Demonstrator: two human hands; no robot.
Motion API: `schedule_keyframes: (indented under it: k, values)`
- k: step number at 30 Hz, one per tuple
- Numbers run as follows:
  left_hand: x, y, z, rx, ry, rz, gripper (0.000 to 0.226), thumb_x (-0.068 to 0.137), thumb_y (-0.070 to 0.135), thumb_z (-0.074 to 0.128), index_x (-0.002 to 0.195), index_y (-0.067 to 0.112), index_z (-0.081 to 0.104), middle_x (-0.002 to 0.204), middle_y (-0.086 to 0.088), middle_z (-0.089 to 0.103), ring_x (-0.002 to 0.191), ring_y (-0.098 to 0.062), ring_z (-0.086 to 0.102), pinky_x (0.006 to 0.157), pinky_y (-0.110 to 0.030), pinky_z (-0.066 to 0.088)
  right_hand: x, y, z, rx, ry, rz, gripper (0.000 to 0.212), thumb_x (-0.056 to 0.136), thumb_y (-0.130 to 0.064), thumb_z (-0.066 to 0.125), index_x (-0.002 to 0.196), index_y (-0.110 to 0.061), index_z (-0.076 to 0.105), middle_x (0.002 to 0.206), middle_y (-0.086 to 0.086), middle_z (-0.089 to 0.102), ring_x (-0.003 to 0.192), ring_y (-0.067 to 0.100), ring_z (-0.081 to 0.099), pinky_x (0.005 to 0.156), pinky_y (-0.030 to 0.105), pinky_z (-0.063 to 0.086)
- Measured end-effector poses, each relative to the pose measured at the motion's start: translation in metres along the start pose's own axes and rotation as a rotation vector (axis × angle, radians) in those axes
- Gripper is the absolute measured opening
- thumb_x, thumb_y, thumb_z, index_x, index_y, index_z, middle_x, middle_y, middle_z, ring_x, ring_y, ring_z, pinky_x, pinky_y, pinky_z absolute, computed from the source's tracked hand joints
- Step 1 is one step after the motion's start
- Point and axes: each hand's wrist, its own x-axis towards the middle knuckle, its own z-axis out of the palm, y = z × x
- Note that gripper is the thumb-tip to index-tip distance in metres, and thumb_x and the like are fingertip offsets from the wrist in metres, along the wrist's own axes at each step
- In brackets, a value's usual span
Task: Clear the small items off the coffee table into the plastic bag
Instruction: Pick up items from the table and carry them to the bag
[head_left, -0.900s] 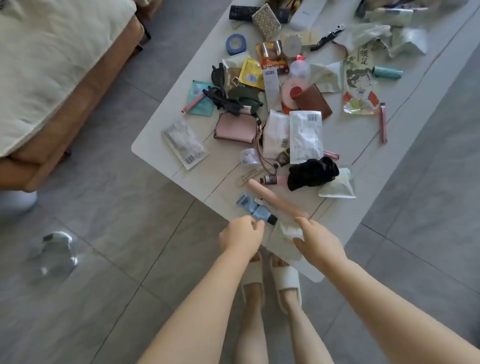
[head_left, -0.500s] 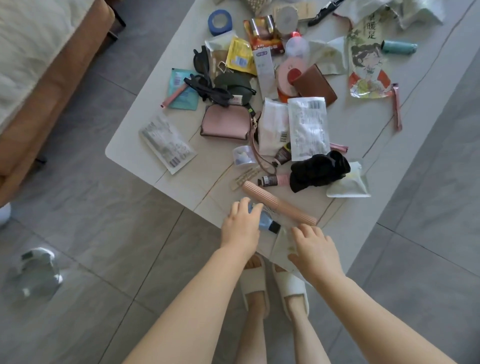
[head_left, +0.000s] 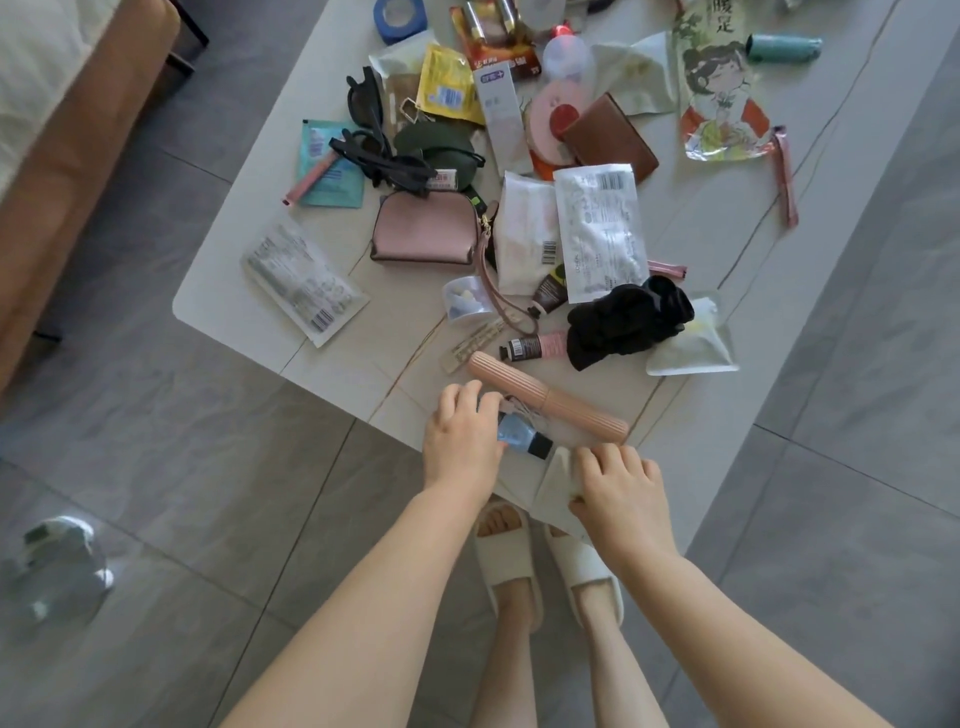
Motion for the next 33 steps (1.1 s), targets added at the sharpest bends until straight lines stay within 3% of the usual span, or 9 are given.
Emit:
schedule_keyframes:
  k: [6, 8, 15, 18, 22, 27, 29, 33]
  values:
    - [-0.003, 0.005, 0.000, 0.199, 0.010, 0.008, 0.057, 0.083, 0.042, 0.067, 0.127, 0.018, 0.040, 0.133, -0.002, 0.049, 0.141, -0.027, 0.025, 0.117, -0.050, 0.006, -0.002, 0.003, -0.006, 0.086, -0.040, -0.022, 0.037, 0.085, -0.033, 0.062, 0.116, -0.018, 0.048, 0.113, 0.001, 0.049, 0.103, 0.022, 0.044, 0.078, 0.027, 0.033]
    - [-0.004, 0.006, 0.000, 0.237, -0.002, 0.030, 0.059, 0.082, 0.045, 0.066, 0.128, 0.021, 0.038, 0.127, -0.005, 0.052, 0.136, -0.028, 0.032, 0.116, -0.054, 0.003, -0.001, 0.006, -0.010, 0.107, -0.028, -0.027, 0.031, 0.085, -0.030, 0.063, 0.108, -0.017, 0.047, 0.109, 0.000, 0.049, 0.099, 0.022, 0.046, 0.073, 0.026, 0.029]
    - [-0.002, 0.007, 0.010, 0.235, -0.040, 0.107, 0.065, 0.085, 0.044, 0.063, 0.140, 0.030, 0.032, 0.122, -0.006, 0.048, 0.117, -0.026, 0.045, 0.114, -0.052, 0.014, 0.004, 0.017, -0.017, 0.076, -0.004, -0.068, 0.024, 0.087, -0.028, 0.057, 0.106, -0.021, 0.045, 0.104, -0.005, 0.054, 0.097, 0.020, 0.051, 0.074, 0.027, 0.029]
    - [-0.002, 0.007, 0.014, 0.193, -0.004, 0.095, 0.052, 0.083, 0.038, 0.066, 0.129, 0.030, 0.042, 0.116, -0.006, 0.047, 0.111, -0.027, 0.044, 0.108, -0.046, 0.026, 0.004, 0.019, -0.019, 0.061, 0.004, -0.070, 0.023, 0.088, -0.027, 0.053, 0.109, -0.022, 0.045, 0.106, -0.006, 0.054, 0.099, 0.019, 0.051, 0.074, 0.027, 0.028]
    - [-0.001, 0.003, 0.017, 0.137, -0.016, 0.086, 0.035, 0.084, 0.032, 0.065, 0.112, 0.024, 0.048, 0.123, -0.006, 0.040, 0.111, -0.025, 0.040, 0.090, -0.035, 0.036, 0.004, 0.024, -0.025, 0.065, 0.003, -0.090, 0.038, 0.088, -0.029, 0.054, 0.124, -0.025, 0.043, 0.115, -0.009, 0.054, 0.107, 0.017, 0.050, 0.084, 0.027, 0.031]
    - [-0.002, -0.005, 0.015, 0.098, -0.116, 0.114, 0.019, 0.091, 0.024, 0.057, 0.107, 0.017, 0.049, 0.108, -0.004, 0.053, 0.098, -0.024, 0.051, 0.070, -0.031, 0.035, 0.010, 0.019, -0.038, 0.026, 0.128, -0.092, 0.025, 0.074, -0.021, 0.067, 0.094, -0.012, 0.056, 0.096, 0.002, 0.059, 0.097, 0.028, 0.054, 0.084, 0.033, 0.039]
    - [-0.007, -0.014, 0.013, 0.032, -0.129, 0.069, 0.015, 0.093, 0.025, 0.053, 0.105, 0.018, 0.051, 0.104, -0.002, 0.055, 0.096, -0.023, 0.053, 0.066, -0.030, 0.034, 0.017, 0.016, -0.042, 0.044, 0.145, -0.119, 0.026, 0.072, -0.018, 0.070, 0.092, -0.006, 0.058, 0.104, 0.009, 0.059, 0.104, 0.032, 0.054, 0.084, 0.036, 0.044]
    - [-0.013, -0.033, 0.003, -0.296, -0.147, -0.190, 0.020, 0.095, 0.031, 0.051, 0.107, 0.016, 0.055, 0.102, 0.000, 0.055, 0.090, -0.021, 0.055, 0.065, -0.030, 0.038, 0.037, 0.005, -0.044, 0.048, 0.059, -0.155, 0.042, 0.085, -0.031, 0.063, 0.117, -0.008, 0.052, 0.141, 0.011, 0.040, 0.129, 0.031, 0.038, 0.099, 0.039, 0.039]
